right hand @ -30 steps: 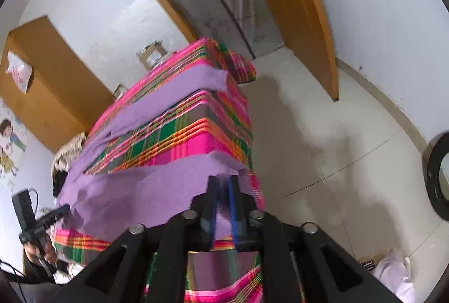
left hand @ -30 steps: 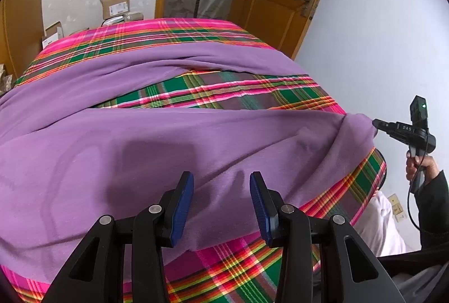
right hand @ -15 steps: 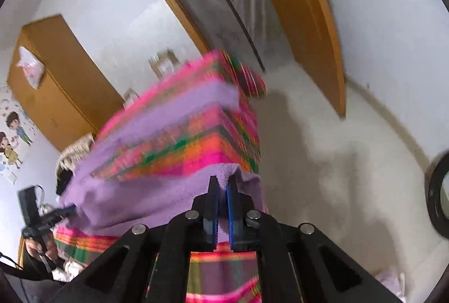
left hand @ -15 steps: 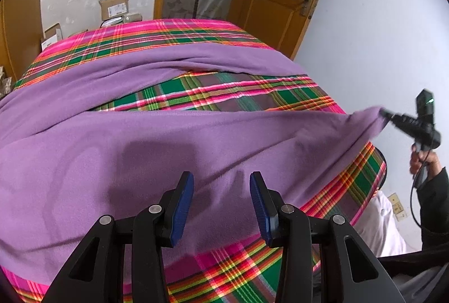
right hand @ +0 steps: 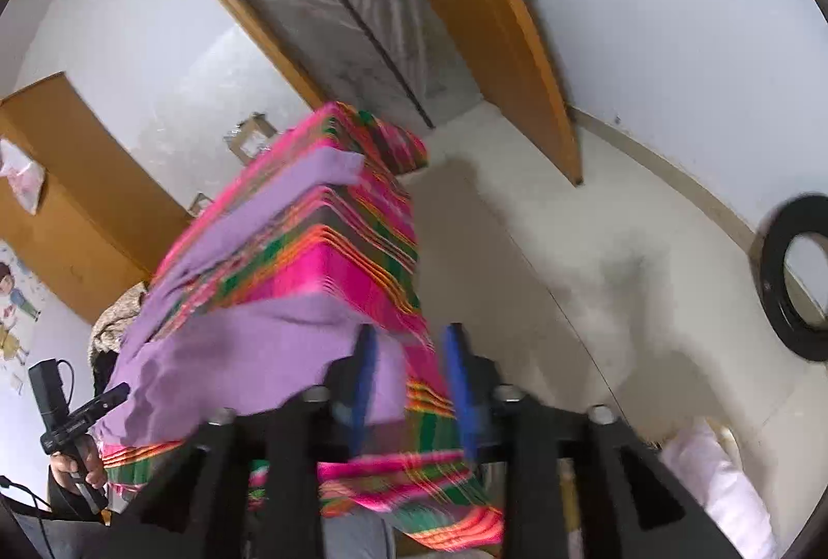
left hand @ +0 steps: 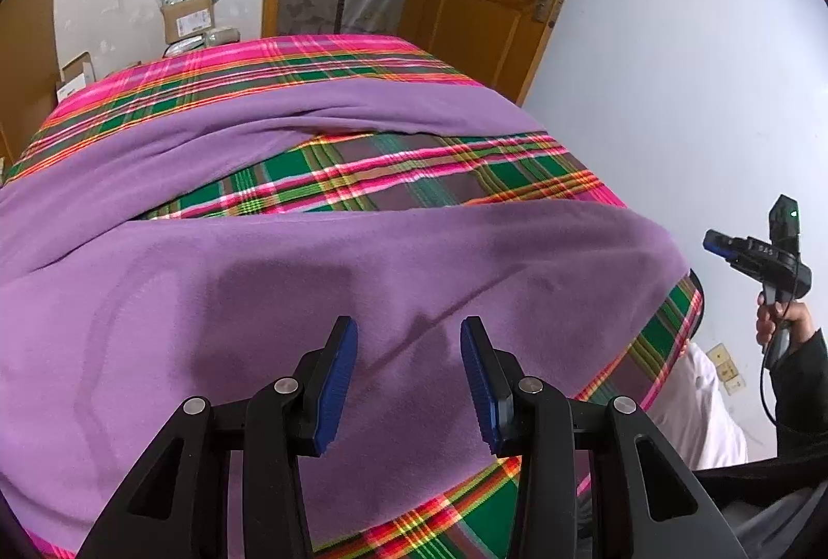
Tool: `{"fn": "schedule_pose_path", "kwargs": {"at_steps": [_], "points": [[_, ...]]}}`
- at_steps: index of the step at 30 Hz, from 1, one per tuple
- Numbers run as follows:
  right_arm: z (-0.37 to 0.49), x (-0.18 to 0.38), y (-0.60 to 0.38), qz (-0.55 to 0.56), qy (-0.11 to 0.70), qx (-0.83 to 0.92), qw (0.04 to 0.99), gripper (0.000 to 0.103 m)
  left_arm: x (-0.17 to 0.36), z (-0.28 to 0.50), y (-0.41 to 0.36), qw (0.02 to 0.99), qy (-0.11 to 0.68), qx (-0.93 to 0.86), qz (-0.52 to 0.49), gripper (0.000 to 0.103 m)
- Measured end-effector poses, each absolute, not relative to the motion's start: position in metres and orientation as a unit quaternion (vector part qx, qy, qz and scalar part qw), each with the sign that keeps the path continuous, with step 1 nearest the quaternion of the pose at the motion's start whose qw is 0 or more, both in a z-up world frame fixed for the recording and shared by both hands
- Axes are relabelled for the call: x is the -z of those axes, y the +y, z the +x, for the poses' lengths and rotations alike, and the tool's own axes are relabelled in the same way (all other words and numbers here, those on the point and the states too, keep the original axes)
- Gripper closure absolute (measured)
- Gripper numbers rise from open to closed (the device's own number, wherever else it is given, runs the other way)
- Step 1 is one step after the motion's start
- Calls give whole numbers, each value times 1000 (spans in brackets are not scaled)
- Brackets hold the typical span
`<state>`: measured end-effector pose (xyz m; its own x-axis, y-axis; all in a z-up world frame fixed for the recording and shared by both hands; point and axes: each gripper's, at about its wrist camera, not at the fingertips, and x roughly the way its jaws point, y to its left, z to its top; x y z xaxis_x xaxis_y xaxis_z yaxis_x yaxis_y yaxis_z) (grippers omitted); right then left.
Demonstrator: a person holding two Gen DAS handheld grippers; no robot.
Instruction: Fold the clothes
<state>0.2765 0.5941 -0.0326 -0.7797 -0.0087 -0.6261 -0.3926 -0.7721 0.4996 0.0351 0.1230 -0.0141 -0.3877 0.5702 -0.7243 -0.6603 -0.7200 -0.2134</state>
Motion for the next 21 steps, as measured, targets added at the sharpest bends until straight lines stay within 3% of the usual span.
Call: {"fn": "schedule_pose_path", "kwargs": {"at_steps": [6, 13, 14, 15, 18, 21], "points": [[214, 46, 592, -340, 329, -880, 37, 55, 20, 32, 117, 358, 48, -832, -421, 60], [165, 88, 603, -389, 392, -831, -61, 53, 21, 26, 117, 351, 43, -834, -423, 60], [161, 91, 603, -397, 392, -827, -70, 58, 21, 25, 116, 350, 42, -834, -424, 60], [161, 88, 602, -394, 384, -832, -69, 72, 22, 24, 116, 348, 41, -834, -425, 60], [162, 79, 599, -386, 361, -846, -66, 90, 24, 21, 115, 344, 39, -834, -430, 60], [163, 66, 597, -374, 339, -862, -54, 96, 25, 19, 115, 343, 38, -834, -431, 60]]}}
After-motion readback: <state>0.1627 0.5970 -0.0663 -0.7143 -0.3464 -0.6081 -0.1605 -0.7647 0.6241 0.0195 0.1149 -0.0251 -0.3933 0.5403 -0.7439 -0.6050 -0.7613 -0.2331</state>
